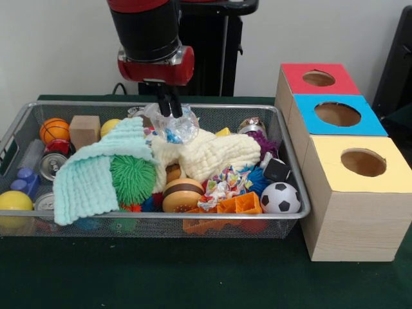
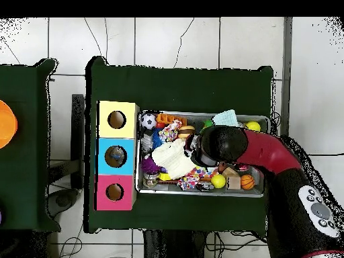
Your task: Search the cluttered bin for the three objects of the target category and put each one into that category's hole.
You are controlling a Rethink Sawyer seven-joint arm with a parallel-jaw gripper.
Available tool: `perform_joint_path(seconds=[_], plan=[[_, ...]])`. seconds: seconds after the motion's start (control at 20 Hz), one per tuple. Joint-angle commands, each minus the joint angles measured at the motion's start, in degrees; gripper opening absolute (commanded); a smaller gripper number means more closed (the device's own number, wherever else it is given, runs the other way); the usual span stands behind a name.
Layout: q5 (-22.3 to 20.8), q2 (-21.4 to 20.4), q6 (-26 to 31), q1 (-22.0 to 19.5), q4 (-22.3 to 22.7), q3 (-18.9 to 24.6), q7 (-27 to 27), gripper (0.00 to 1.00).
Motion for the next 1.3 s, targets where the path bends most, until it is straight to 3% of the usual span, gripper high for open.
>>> perform_joint_path(seconds=[0.05, 0.8, 0.9, 1.05, 1.2, 1.25, 1.3], plan=[[3.14, 0.24, -1.22, 2.19, 2.03, -4.2, 12.81, 0.0], [10.61, -2.6, 4.09, 11.19, 0.62, -10.51, 15.96, 0.0], [10.02, -1.41, 1.5, 11.84, -0.17, -11.51, 14.94, 0.0], [8.04, 4.43, -6.9, 11.24, -0.99, -13.17, 13.63, 0.0], [7.59, 4.36, -8.04, 11.38, -0.66, -14.69, 12.98, 0.0], [8.41, 4.53, -7.92, 11.34, -0.54, -14.92, 11.74, 1.0], [8.44, 4.53, -8.23, 11.07, -0.36, -14.73, 11.3, 1.0]])
